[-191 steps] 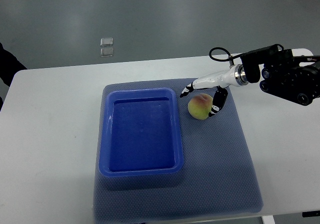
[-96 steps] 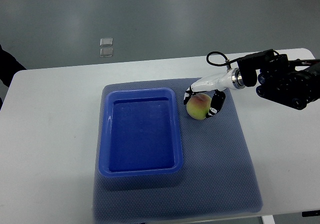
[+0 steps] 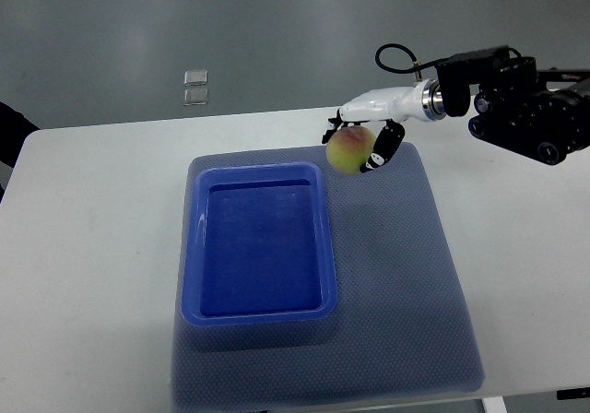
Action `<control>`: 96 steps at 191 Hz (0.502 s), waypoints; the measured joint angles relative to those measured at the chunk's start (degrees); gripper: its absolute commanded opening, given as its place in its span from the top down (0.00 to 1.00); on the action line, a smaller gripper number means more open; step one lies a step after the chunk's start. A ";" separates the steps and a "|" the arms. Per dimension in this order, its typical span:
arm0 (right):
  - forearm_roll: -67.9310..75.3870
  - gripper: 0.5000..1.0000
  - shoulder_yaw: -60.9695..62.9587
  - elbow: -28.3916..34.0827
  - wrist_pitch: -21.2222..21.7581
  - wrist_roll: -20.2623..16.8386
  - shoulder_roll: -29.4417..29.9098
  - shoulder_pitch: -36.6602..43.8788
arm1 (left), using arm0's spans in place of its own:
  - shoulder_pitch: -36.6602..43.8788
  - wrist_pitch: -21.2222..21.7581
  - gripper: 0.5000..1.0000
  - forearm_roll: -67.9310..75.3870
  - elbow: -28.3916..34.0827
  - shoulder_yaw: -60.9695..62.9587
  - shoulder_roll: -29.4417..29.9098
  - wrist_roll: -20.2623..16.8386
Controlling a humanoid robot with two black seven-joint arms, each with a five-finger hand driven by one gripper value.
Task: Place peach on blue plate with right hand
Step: 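Lift the peach with the right hand and carry it over the blue tray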
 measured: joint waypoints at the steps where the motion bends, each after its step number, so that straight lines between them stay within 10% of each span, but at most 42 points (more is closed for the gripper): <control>1: 0.11 0.66 0.05 0.01 0.03 0.00 0.04 0.16 | 0.00 0.00 0.00 0.00 0.01 0.00 0.00 0.00; 96: 4.59 0.56 -0.38 0.53 1.14 1.57 14.86 4.43 | 0.09 0.12 0.00 0.00 0.36 0.09 0.00 -0.01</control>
